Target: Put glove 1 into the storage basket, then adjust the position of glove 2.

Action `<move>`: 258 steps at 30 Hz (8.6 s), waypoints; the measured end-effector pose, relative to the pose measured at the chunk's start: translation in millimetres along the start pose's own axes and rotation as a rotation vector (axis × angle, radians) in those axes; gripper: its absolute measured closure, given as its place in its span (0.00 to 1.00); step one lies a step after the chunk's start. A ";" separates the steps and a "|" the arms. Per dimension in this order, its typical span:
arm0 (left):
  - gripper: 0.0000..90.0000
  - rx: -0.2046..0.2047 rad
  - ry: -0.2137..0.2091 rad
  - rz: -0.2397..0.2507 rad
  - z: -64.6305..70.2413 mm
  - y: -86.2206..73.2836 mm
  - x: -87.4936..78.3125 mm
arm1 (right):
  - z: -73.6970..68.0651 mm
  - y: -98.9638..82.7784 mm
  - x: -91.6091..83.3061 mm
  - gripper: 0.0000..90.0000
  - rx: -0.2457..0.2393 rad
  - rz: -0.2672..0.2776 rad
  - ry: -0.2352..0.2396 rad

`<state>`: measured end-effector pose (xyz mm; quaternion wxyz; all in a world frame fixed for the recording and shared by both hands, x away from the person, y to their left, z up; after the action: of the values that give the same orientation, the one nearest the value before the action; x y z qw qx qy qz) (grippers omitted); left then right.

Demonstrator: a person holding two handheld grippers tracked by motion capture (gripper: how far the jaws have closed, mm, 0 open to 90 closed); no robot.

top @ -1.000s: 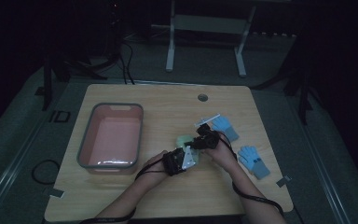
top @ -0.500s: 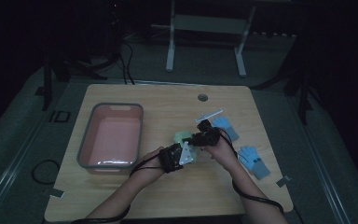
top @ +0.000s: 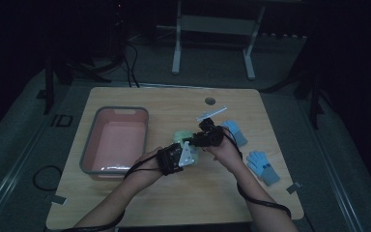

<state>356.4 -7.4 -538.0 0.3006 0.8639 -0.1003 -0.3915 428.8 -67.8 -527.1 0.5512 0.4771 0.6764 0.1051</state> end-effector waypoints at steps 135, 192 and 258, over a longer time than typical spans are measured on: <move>0.44 -0.197 -0.168 -0.198 -24.6 -62.1 -45.7 | -29.2 20.5 24.8 0.50 -0.061 -0.021 0.017; 0.11 -0.144 -0.286 -0.143 74.8 -60.9 6.5 | 56.0 -122.6 -91.0 0.45 -0.053 0.012 -0.307; 0.11 -0.216 -0.259 -0.069 73.9 -70.1 8.7 | 24.7 -69.0 -65.6 0.92 0.180 0.195 -0.491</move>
<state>303.4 12.4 -623.1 0.3626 0.7719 -0.0659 -0.5180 409.1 -163.2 -540.0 0.6414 0.5982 0.4799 -0.0216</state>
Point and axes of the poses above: each handheld gripper's, and its own axes: x roughly forward along the jaws, y roughly out of its top, z roughly to its right, the point moved 9 cm from there along x, roughly forward along the jaws, and after that the axes turned 11 degrees about y, right-handed, at the moved point
